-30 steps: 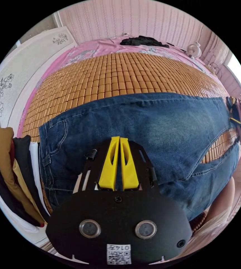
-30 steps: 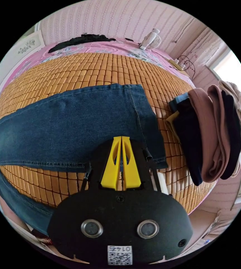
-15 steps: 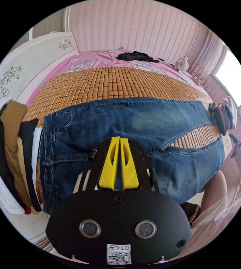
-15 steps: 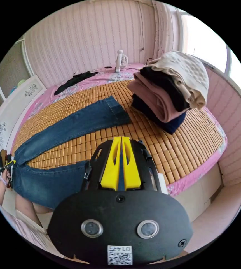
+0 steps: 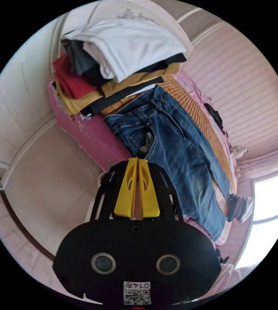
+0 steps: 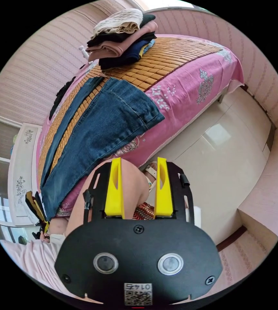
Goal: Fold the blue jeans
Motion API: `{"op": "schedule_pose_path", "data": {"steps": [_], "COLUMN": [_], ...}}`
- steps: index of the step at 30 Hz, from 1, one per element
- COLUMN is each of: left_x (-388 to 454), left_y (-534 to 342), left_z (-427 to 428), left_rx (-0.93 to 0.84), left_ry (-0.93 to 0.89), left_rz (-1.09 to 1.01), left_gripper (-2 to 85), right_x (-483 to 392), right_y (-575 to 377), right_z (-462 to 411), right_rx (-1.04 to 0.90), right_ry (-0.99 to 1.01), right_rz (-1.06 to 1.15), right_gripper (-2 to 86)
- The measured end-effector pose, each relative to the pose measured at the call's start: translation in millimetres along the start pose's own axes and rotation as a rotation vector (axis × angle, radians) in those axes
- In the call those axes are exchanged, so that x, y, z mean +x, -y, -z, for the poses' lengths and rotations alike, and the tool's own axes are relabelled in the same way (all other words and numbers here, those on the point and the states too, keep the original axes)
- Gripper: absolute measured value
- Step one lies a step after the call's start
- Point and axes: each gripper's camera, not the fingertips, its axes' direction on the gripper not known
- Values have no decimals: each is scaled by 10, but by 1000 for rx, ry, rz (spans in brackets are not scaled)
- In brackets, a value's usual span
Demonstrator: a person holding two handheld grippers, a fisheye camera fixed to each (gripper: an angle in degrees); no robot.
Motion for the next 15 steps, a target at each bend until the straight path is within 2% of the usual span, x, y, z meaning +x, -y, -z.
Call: {"op": "schedule_pose_path", "data": {"steps": [2,5,9,12,15], "left_x": [-237,-333,-424,-394,-207], "left_y": [-55,-33,47,83,115], "left_z": [15,-8,-84,-12,31], "left_rx": [30,43,42,100,95], "left_ry": [-104,-84,-155,-158,-87], "left_rz": [99,143,218,200,13], "left_gripper": [44,108,104,88,86], "right_x": [-75,-214,-472,-1012,-1855], "right_y": [17,31,42,53,25], "right_z": [32,77,75,86,-32], "right_rx": [13,23,-19,-25,-26], "right_ry": [8,26,75,-14,-68], "right_rz": [33,72,137,364,668], "right_gripper": [142,136,115,94,85]}}
